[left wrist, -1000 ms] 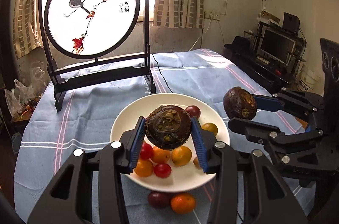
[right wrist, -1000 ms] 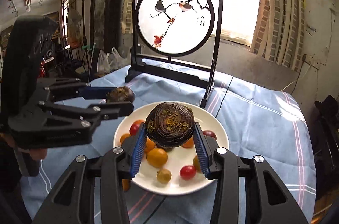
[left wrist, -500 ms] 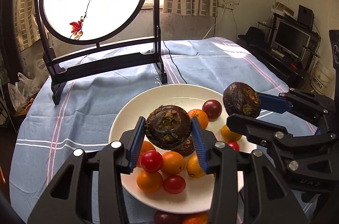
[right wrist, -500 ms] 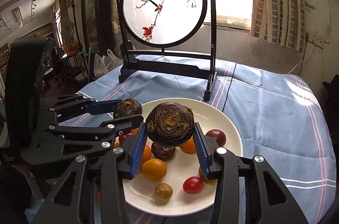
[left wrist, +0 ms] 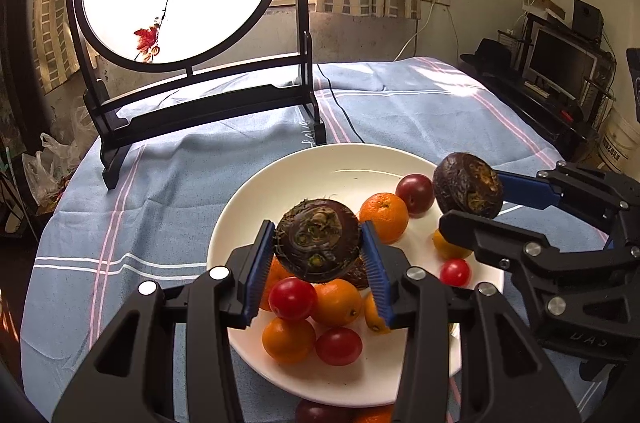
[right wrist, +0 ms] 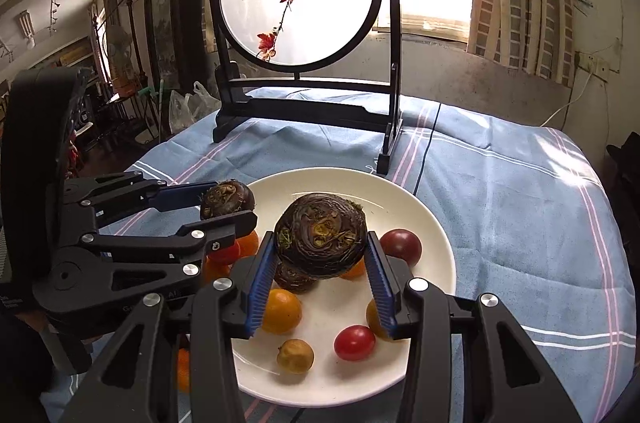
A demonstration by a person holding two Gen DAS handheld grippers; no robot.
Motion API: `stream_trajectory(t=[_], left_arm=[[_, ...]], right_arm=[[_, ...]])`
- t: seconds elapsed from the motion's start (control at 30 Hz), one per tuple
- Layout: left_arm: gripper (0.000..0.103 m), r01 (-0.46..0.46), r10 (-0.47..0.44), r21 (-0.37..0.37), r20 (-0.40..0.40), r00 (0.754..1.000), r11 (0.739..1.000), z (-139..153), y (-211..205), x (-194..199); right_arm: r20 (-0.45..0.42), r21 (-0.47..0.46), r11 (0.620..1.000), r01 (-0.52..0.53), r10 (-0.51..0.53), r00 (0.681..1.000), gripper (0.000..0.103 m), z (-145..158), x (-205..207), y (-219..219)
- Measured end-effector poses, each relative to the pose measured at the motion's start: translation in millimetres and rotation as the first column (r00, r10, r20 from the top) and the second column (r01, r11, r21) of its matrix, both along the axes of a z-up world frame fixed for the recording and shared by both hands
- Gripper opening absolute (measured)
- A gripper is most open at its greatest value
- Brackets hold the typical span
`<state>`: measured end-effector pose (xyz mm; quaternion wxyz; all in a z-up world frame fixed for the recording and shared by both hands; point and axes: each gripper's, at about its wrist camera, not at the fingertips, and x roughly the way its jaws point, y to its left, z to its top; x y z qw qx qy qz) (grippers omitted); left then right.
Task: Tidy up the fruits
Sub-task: 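Carry both brown dried fruits over the plate and open both grippers, then grasp a dark red tomato with the left gripper while the right gripper grasps a mandarin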
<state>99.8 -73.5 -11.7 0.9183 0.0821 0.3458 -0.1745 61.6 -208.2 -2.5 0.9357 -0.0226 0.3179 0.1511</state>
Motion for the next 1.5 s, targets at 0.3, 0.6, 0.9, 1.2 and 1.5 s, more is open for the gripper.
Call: stream_trajectory(t=[0.3, 0.6, 0.9, 1.2, 1.5], left_arm=[[0.065, -0.015, 0.015, -0.019, 0.013, 1.0, 1.0, 1.7, 5.1, 0.3], [0.065, -0.021, 0.023, -0.035, 0.043, 0.999, 0.999, 15.1, 13.7, -4.2], [0.071, -0.053, 0.084, -0.173, 0.173, 0.981, 0.983, 78.5, 61.1, -32.4], [0.08, -0.04, 0.058, -0.087, 0.211, 0.976, 0.995, 78.7, 80.5, -85.2], [0.08, -0.032, 0.03, 0.024, 0.074, 0.997, 0.999, 30.7, 113.4, -107.2]], right_arm=[[0.047, 0.06, 0.998, 0.036, -0.039, 0.998, 0.061, 7.5, -3.5, -11.6], [0.057, 0.037, 0.999, 0.003, -0.005, 0.998, 0.064, 11.0, -11.6, -0.5], [0.001, 0.04, 0.994, -0.099, 0.099, 0.995, 0.071, 7.4, -72.4, 21.4], [-0.242, 0.034, 0.981, -0.189, 0.191, 0.951, 0.061, -66.9, -88.0, 67.9], [-0.244, -0.012, 0.984, -0.18, 0.172, 0.954, 0.042, -74.6, -79.8, 75.1]])
